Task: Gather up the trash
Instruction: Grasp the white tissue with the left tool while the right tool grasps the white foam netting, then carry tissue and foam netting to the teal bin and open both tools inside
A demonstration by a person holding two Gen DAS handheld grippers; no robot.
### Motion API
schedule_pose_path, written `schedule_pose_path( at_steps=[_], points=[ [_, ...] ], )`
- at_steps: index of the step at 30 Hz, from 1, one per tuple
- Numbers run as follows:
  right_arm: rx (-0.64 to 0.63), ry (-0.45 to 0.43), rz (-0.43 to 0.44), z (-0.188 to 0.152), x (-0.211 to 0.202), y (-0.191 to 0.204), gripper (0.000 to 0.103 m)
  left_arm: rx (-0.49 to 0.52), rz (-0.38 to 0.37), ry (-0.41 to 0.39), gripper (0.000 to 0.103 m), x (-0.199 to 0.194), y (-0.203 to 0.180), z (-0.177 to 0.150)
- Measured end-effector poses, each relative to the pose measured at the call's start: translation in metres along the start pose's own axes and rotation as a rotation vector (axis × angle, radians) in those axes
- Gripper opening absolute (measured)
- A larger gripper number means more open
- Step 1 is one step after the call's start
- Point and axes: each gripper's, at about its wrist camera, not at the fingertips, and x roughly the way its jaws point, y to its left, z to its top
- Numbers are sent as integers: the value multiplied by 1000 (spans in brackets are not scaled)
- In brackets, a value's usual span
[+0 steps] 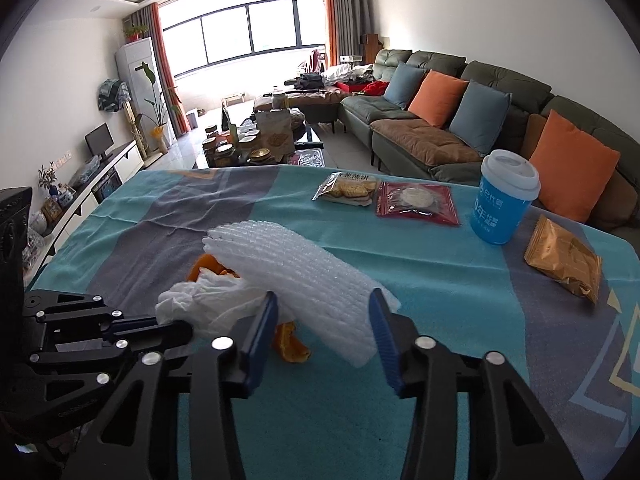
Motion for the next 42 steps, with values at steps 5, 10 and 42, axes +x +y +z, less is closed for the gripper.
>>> schedule_pose_path(
  at_steps=[5, 10, 42],
  points=[
    [1, 2, 3, 0, -2, 0, 13, -6, -13, -16, 6, -8, -1, -4],
    [19, -21, 7, -1, -13, -2, 10, -19, -18, -46, 6, -19, 0, -5],
    [-40, -206, 162, -8, -111, 94, 10, -104, 142, -312, 6, -199, 24, -54]
  ],
)
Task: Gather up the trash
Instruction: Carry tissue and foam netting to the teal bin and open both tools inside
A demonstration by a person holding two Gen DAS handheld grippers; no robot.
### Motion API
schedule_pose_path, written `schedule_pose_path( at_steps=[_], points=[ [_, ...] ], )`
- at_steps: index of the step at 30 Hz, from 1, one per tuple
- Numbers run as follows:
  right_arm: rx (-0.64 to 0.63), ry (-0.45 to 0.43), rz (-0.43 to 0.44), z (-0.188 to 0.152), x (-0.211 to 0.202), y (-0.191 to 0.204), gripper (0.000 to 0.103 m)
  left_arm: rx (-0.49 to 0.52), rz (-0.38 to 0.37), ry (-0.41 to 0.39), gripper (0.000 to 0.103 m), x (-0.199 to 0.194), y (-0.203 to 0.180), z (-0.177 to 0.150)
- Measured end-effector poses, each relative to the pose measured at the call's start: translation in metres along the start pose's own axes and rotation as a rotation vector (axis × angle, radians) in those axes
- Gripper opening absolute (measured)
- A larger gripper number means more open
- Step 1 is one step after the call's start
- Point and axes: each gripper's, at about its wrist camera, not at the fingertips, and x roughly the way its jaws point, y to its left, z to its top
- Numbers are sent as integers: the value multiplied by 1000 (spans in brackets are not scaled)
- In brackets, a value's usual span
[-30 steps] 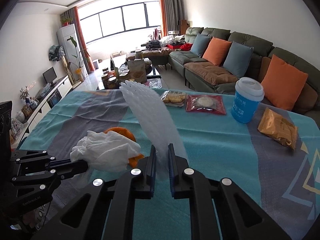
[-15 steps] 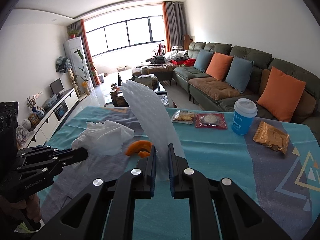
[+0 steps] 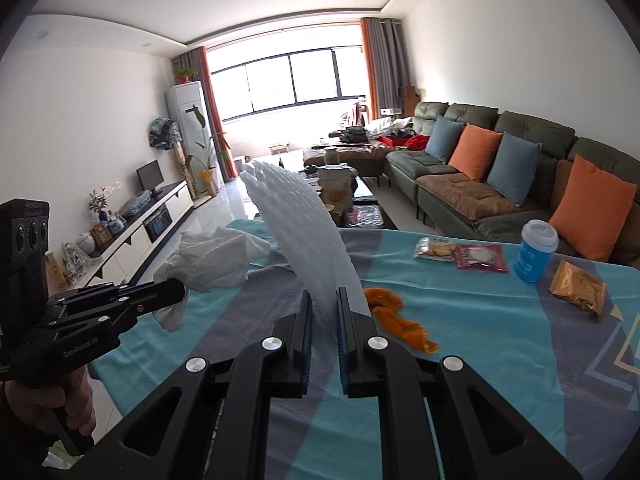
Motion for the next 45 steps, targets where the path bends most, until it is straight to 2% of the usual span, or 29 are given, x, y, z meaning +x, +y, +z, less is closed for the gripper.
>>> schedule_pose_path(
  at_steps=[13, 22, 34, 45],
  points=[
    [-70, 8, 163, 1, 12, 87, 10, -133, 244, -39, 6, -92, 95, -36],
    [-126, 23, 244, 3, 23, 133, 10, -200, 370, -71, 6, -151, 145, -55],
    [-190, 70, 359, 8, 54, 198, 10, -287, 485, -87, 6, -209, 210, -77],
    [-249, 133, 443, 14, 95, 255, 10, -365, 547, -75, 7, -236, 259, -98]
  ],
)
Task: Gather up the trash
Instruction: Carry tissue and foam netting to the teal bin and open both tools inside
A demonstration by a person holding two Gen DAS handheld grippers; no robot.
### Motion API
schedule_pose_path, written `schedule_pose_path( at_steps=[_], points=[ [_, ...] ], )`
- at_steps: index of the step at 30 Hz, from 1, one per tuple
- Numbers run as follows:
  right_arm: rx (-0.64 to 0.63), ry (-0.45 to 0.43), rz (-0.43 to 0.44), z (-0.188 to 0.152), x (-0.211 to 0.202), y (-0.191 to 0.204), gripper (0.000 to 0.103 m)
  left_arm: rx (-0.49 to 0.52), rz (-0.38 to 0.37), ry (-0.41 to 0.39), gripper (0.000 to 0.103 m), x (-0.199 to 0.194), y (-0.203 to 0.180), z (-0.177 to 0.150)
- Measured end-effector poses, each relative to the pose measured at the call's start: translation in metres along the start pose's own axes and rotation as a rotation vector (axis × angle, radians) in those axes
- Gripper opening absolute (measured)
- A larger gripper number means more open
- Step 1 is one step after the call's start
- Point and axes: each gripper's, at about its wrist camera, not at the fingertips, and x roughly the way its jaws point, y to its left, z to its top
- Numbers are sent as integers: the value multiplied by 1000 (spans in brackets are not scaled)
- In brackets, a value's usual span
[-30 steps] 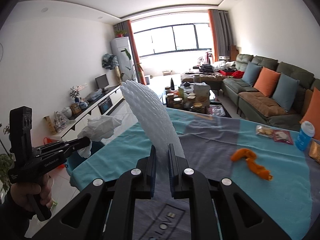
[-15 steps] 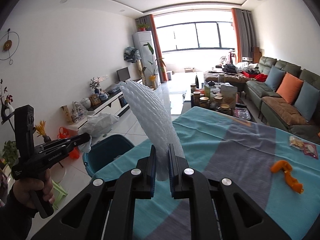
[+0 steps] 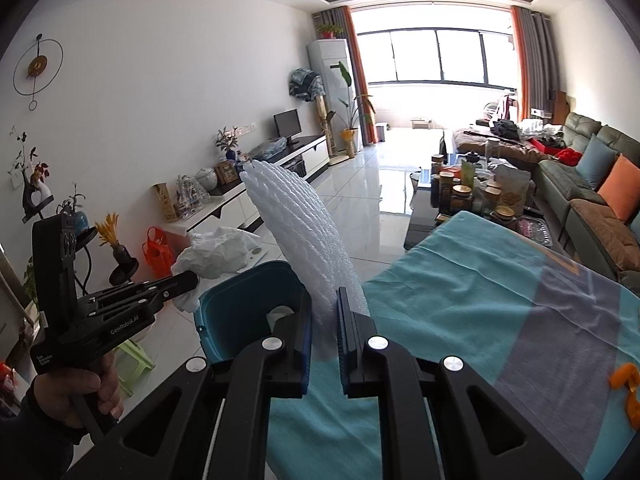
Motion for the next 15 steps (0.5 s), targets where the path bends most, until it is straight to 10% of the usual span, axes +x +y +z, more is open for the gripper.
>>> schedule_pose_path(
  at_steps=[15],
  points=[
    [-18, 135, 135, 20, 98, 25, 10, -93, 93, 75, 7, 32, 47, -11]
  ],
)
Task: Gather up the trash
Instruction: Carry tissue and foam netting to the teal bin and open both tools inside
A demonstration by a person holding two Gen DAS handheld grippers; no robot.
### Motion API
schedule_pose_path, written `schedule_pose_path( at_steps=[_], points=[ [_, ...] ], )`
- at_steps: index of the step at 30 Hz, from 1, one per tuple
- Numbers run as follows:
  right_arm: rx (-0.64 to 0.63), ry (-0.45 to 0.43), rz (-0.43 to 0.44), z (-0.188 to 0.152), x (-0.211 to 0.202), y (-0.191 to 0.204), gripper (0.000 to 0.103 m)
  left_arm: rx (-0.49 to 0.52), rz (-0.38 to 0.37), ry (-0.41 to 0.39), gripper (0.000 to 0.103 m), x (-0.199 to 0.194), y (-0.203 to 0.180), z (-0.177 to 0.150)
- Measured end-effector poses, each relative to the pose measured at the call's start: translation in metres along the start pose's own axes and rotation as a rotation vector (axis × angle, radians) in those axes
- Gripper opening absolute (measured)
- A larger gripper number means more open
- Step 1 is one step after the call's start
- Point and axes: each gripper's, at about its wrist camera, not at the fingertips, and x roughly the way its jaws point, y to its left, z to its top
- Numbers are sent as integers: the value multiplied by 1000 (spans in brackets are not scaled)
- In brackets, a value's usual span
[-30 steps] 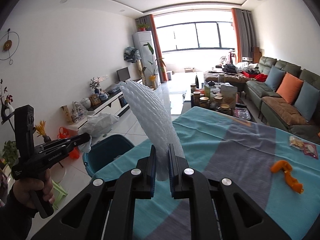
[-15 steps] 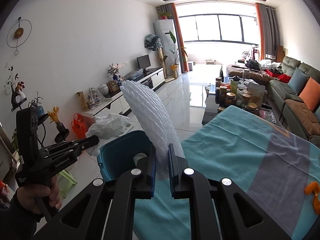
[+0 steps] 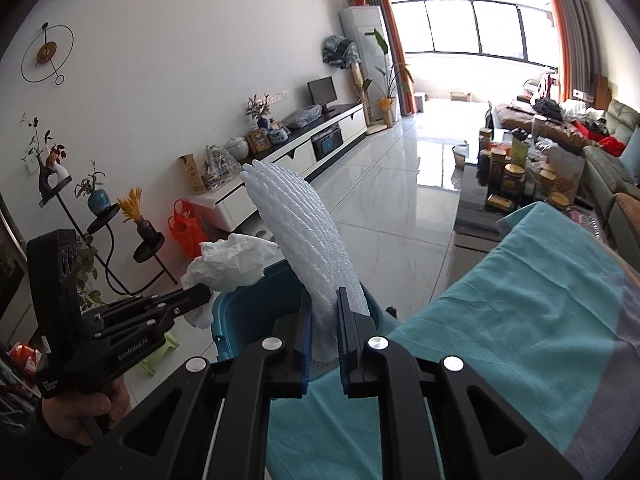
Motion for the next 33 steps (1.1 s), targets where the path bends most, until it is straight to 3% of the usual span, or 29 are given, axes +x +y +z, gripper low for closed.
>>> schedule_pose_path(
  at_steps=[7, 19, 33],
  points=[
    [9, 86, 35, 5, 42, 6, 10, -20, 16, 67, 7, 40, -6, -15],
    [-29, 242, -1, 7, 100, 16, 11, -34, 57, 145, 7, 91, -5, -39],
    [-51, 311, -34, 0, 117, 20, 15, -20, 88, 173, 11, 122, -15, -42]
  ],
)
